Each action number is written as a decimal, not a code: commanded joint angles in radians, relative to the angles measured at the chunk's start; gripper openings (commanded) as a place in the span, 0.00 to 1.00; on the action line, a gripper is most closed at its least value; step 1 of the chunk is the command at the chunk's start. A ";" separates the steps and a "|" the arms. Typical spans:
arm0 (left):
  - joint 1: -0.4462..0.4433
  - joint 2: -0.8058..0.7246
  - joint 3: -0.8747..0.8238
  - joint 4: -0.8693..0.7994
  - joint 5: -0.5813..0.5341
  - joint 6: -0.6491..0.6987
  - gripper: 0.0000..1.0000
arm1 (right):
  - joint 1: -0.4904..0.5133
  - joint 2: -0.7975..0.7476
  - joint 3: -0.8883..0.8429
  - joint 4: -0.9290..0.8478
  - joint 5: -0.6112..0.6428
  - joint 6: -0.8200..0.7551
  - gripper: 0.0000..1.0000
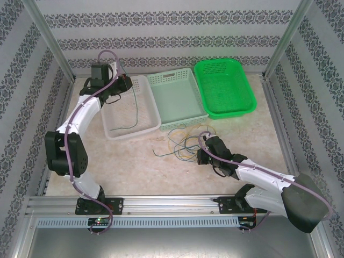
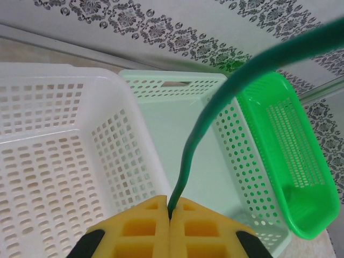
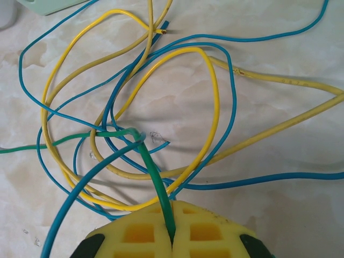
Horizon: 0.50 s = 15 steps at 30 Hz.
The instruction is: Untangle the cables
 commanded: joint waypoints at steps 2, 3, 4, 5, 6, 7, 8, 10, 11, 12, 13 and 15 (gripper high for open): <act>0.012 0.073 0.024 -0.071 -0.006 -0.020 0.00 | -0.005 -0.011 -0.008 -0.023 0.024 0.011 0.00; 0.012 0.085 0.022 -0.086 -0.019 -0.012 0.00 | -0.005 -0.013 -0.005 -0.031 0.024 0.007 0.00; 0.012 0.094 0.020 -0.098 -0.030 -0.004 0.00 | -0.006 -0.018 -0.003 -0.037 0.025 0.006 0.00; 0.012 0.101 0.017 -0.106 -0.038 0.000 0.00 | -0.005 -0.022 -0.003 -0.040 0.025 0.004 0.00; 0.012 0.106 0.016 -0.115 -0.046 0.006 0.00 | -0.005 -0.029 -0.005 -0.039 0.025 0.001 0.00; 0.012 0.111 0.014 -0.123 -0.051 0.010 0.06 | -0.006 -0.035 -0.007 -0.039 0.028 0.003 0.00; 0.012 0.113 0.015 -0.130 -0.056 0.013 0.12 | -0.006 -0.041 -0.008 -0.040 0.030 0.004 0.00; 0.009 0.112 0.015 -0.144 -0.065 0.023 0.31 | -0.006 -0.054 -0.011 -0.042 0.030 0.007 0.02; 0.006 0.109 0.015 -0.151 -0.074 0.029 0.43 | -0.005 -0.062 -0.011 -0.043 0.030 0.009 0.02; 0.001 0.101 0.015 -0.159 -0.090 0.036 0.58 | -0.005 -0.070 -0.011 -0.045 0.027 0.009 0.03; -0.006 0.094 0.013 -0.164 -0.111 0.044 0.70 | -0.005 -0.081 -0.010 -0.046 0.025 0.008 0.05; -0.024 0.072 0.006 -0.170 -0.145 0.059 0.94 | -0.005 -0.103 -0.007 -0.052 0.021 0.006 0.09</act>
